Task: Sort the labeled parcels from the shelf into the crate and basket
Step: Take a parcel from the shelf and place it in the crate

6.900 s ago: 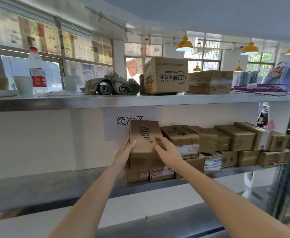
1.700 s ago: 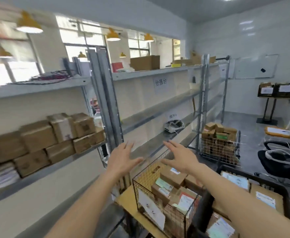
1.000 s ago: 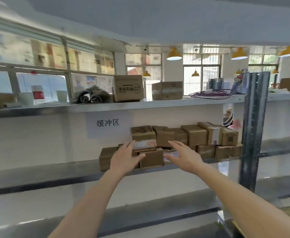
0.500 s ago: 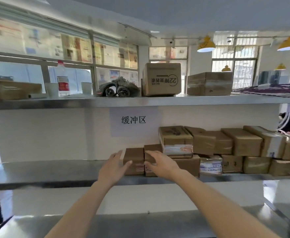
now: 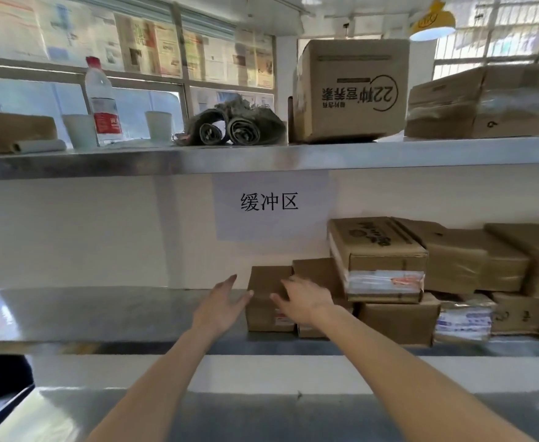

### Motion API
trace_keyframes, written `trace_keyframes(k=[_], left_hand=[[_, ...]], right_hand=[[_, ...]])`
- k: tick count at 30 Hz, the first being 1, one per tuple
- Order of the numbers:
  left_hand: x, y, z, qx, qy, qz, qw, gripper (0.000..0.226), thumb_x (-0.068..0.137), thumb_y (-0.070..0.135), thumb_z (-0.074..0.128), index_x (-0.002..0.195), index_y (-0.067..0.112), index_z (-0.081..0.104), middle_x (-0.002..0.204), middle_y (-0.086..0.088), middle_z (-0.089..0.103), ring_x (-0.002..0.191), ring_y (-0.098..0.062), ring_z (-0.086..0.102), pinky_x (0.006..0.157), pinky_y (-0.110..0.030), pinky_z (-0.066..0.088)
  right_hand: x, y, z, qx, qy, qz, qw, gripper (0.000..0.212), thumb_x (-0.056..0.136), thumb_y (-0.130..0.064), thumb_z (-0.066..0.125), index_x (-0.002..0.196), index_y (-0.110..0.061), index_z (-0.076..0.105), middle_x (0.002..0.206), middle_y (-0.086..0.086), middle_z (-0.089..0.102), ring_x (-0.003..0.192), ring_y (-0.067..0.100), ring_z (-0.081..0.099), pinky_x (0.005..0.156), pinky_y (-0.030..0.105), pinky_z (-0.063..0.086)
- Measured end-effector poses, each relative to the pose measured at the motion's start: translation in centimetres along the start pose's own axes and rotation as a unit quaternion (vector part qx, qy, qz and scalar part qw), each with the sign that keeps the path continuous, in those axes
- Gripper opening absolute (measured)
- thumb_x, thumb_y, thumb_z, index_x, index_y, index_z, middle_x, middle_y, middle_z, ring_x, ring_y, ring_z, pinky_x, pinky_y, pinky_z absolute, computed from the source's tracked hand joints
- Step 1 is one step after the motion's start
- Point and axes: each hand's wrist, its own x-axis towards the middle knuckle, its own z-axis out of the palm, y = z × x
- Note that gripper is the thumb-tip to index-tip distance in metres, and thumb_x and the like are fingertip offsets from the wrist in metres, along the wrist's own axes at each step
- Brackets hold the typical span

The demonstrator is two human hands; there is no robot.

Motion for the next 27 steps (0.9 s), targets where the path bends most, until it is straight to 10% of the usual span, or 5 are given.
trace_keyframes(k=[14,27], left_hand=[[4.6,-4.6,-1.3,-0.147,-0.109,-0.032,0.983,0.07,0.097,0.061,0.051,0.152,0.018,0.045,0.153,-0.009,0.048,0.14,-0.027,0.045,0.11,-0.033,0.036],[3.4,-3.7,-4.0,-0.466,-0.086,-0.016,0.881,0.046,0.095,0.041,0.068,0.137,0.045,0.05,0.117,-0.008,0.07,0.094,-0.016,0.069,0.086,-0.034,0.058]], right_hand=[[4.7,-4.8,2.6,0.162,0.016,0.07,0.984,0.062,0.106,-0.044,0.044,0.158,-0.015,0.029,0.163,0.01,0.029,0.149,0.026,0.029,0.121,0.036,0.026],[2.7,-7.8,1.8,0.342,0.175,0.093,0.918,0.055,0.104,-0.022,0.053,0.155,-0.032,0.036,0.156,-0.001,0.041,0.142,0.017,0.04,0.114,0.025,0.033]])
